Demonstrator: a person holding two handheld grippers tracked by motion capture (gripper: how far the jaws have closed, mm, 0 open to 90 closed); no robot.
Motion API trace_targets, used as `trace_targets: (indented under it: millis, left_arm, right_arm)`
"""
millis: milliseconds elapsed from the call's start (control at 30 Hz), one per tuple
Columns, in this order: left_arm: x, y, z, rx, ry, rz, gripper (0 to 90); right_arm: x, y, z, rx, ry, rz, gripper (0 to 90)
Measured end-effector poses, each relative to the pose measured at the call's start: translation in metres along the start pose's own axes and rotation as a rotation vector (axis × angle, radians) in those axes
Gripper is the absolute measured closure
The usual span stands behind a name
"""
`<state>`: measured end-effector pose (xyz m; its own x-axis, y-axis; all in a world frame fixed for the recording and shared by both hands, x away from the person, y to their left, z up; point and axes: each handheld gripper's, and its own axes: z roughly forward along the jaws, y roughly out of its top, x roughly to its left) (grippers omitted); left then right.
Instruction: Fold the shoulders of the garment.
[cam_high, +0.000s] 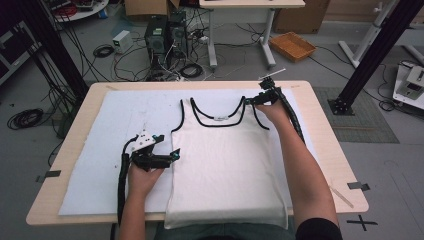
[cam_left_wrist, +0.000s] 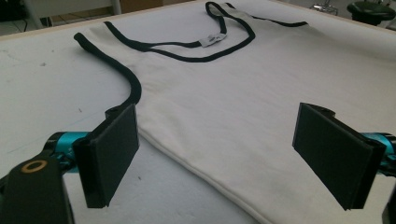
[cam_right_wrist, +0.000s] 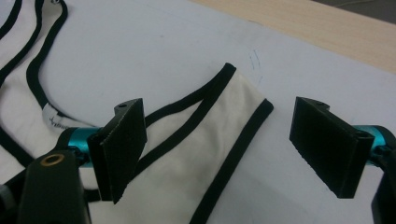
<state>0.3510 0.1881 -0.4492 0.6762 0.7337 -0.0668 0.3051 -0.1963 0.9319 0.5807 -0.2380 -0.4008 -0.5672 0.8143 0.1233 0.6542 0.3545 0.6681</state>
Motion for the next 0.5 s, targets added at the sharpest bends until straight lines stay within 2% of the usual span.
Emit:
trace_targets:
  millis: [67, 167, 200, 267, 300, 333, 367, 400, 433, 467, 500]
  left_arm:
    - [0.000, 0.000, 0.000, -0.001, -0.003, -0.003, 14.8]
    - [0.001, 0.000, -0.001, -0.006, -0.006, -0.012, 14.8]
    - [0.002, 0.000, -0.001, -0.007, -0.007, -0.013, 14.8]
    - [0.002, 0.000, -0.001, -0.006, -0.008, -0.010, 14.8]
    - [0.001, 0.000, -0.001, -0.007, -0.008, -0.009, 14.8]
    - [0.001, 0.000, -0.001, -0.006, -0.007, -0.006, 14.8]
    - [0.001, 0.000, -0.001, -0.005, -0.006, -0.005, 14.8]
    - [0.001, 0.000, -0.001, -0.004, -0.007, -0.002, 15.2]
    - [0.001, 0.000, -0.001, -0.004, -0.007, -0.002, 15.9]
    - [0.001, 0.000, -0.001, -0.005, -0.008, -0.002, 16.1]
    - [0.001, 0.000, 0.000, -0.004, -0.008, -0.001, 16.1]
  right_arm:
    - [-0.006, 0.003, 0.011, 0.012, 0.012, 0.032, 18.9]
    - [-0.007, 0.005, 0.020, 0.025, 0.009, 0.040, 19.0]
    - [-0.008, 0.006, 0.029, 0.016, 0.001, 0.039, 19.2]
    - [-0.009, 0.007, 0.036, 0.030, -0.003, 0.053, 19.3]
    - [-0.009, 0.007, 0.036, 0.030, -0.003, 0.053, 19.3]
    - [-0.011, 0.007, 0.043, 0.035, -0.004, 0.063, 27.8]
    - [-0.011, 0.007, 0.043, 0.035, -0.004, 0.063, 27.8]
    - [-0.012, 0.005, 0.048, 0.043, -0.009, 0.068, 41.2]
    - [-0.012, 0.005, 0.048, 0.043, -0.009, 0.068, 41.2]
    - [-0.011, 0.004, 0.050, 0.041, -0.043, 0.059, 50.9]
    - [-0.011, 0.004, 0.050, 0.041, -0.043, 0.059, 50.9]
